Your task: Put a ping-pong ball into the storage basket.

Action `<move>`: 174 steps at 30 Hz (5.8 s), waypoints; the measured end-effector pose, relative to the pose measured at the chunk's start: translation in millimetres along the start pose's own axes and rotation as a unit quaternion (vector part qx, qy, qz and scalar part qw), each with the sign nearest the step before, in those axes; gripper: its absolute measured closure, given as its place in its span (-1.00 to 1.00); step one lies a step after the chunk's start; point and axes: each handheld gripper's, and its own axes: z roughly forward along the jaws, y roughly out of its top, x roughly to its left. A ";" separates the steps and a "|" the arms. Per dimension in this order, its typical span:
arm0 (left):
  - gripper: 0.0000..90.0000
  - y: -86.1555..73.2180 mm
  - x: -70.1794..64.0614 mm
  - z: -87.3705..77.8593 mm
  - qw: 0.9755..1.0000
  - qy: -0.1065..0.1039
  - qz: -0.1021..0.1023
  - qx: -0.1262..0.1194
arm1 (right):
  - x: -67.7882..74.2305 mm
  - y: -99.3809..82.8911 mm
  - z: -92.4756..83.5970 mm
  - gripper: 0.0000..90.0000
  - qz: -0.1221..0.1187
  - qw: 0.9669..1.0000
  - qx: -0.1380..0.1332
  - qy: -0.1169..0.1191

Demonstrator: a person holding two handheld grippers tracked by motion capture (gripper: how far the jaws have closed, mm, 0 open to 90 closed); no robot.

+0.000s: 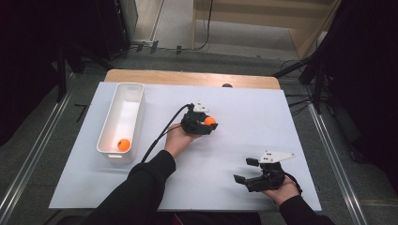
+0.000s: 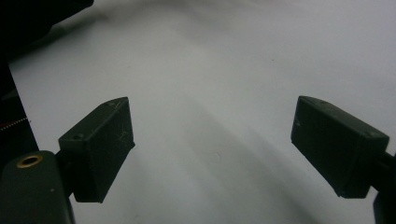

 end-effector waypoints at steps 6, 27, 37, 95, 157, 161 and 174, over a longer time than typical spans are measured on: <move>0.13 3.6 -1.4 -12.0 1.000 -0.016 -0.006 -0.001 | -0.1 -0.1 0.3 -0.74 0.002 1.000 0.000 0.002; 0.13 9.4 -5.7 -50.4 0.999 -0.036 -0.009 0.003 | -0.3 0.8 1.0 -0.74 0.002 1.000 -0.006 0.002; 0.13 11.0 -9.9 -56.4 0.999 -0.039 -0.007 0.016 | -0.4 0.7 1.4 -0.74 -0.001 1.000 -0.003 0.001; 0.13 24.1 20.8 -115.7 0.999 -0.032 -0.029 0.013 | 0.2 0.5 0.6 -0.74 -0.002 1.000 -0.005 -0.002; 0.13 16.7 69.8 -175.1 0.999 0.007 -0.050 0.003 | 0.5 1.8 2.0 -0.74 -0.004 1.000 -0.004 0.004; 0.13 14.7 73.8 -179.0 0.999 0.015 -0.052 0.002 | 0.3 2.3 2.4 -0.74 -0.005 1.000 -0.005 0.003; 0.13 6.9 86.3 -192.7 0.997 0.041 -0.066 -0.006 | 1.3 3.9 3.8 -0.74 -0.005 1.000 -0.001 0.005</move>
